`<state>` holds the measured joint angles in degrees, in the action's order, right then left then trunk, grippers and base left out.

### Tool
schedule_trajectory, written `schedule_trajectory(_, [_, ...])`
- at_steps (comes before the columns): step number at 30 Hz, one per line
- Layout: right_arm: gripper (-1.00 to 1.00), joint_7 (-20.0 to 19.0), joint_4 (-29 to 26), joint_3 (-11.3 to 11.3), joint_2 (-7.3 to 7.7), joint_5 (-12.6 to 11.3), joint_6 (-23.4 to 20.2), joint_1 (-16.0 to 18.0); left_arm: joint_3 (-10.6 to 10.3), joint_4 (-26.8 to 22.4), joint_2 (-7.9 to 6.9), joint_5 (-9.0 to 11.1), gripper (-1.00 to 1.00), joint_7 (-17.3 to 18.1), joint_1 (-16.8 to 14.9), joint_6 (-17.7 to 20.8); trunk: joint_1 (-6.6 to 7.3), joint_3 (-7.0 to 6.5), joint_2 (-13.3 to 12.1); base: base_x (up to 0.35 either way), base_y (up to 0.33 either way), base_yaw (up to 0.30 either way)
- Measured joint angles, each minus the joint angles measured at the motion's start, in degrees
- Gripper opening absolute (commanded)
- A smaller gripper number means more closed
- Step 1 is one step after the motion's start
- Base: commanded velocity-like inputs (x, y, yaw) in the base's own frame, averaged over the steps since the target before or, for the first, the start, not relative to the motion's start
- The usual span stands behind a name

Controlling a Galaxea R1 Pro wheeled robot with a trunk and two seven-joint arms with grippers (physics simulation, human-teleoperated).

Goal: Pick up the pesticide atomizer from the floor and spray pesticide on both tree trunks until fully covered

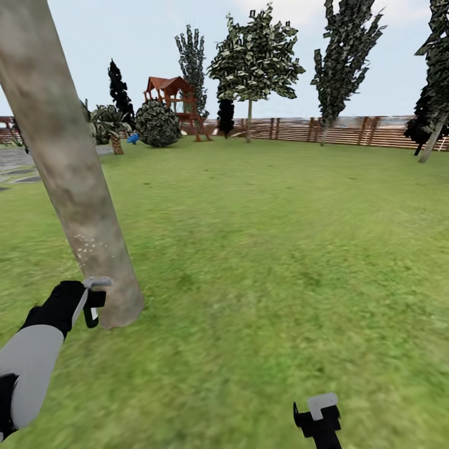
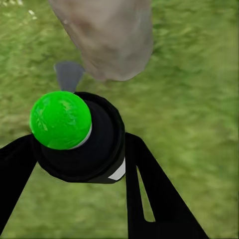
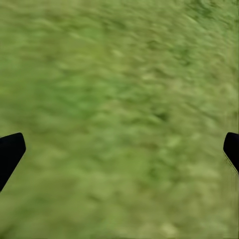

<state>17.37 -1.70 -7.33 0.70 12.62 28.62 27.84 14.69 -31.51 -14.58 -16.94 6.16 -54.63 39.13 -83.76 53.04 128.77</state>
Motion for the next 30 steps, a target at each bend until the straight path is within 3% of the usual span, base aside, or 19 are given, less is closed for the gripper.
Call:
schedule_trajectory(3, [1.00, 0.0, 0.0, 0.0, 0.00, 0.0, 0.0, 0.0, 0.7, 1.5, -0.15, -0.1, -1.00, 0.0, 1.0, -0.1, 0.01, -0.01, 0.0, 0.244, -0.166, 0.270])
schedule_trajectory(6, [1.00, 0.0, 0.0, 0.0, 0.00, 0.0, 0.0, 0.0, 3.5, 1.6, -0.15, -0.1, -1.00, 0.0, 1.6, -0.2, -0.01, 0.00, 0.0, 0.103, -0.061, 0.276])
schedule_trajectory(9, [1.00, 0.0, 0.0, 0.0, 0.00, 0.0, 0.0, 0.0, 4.6, 1.6, -0.15, -0.2, -1.00, 0.0, 2.5, -1.7, -0.02, 0.00, 0.0, 0.016, -0.009, 0.277])
schedule_trajectory(14, [1.00, 0.0, 0.0, 0.0, 0.00, 0.0, 0.0, 0.0, 4.7, 3.8, -0.11, -0.1, -1.00, -0.3, 4.6, -8.4, -0.02, 0.00, 0.0, 0.001, -0.001, 0.277])
schedule_trajectory(20, [1.00, 0.0, 0.0, 0.0, 0.00, 0.0, 0.0, 0.0, 4.7, 5.3, 0.13, 0.2, -1.00, -0.3, 4.7, -9.4, -0.02, 0.00, 0.0, 0.016, -0.006, 0.095])
schedule_trajectory(26, [1.00, 0.0, 0.0, 0.0, 0.06, 0.0, 0.0, 0.0, 4.7, 5.3, 2.40, 0.2, -1.00, -0.4, 4.7, -14.4, 0.01, -0.01, 0.0, 0.204, -0.157, 0.002])
schedule_trajectory(30, [1.00, 0.0, 0.0, 0.0, 0.06, 0.0, 0.0, 0.0, 4.8, 5.4, 2.20, -0.1, -1.00, -0.3, 4.7, -14.9, 0.01, -0.01, 0.0, 0.267, -0.169, 0.000])
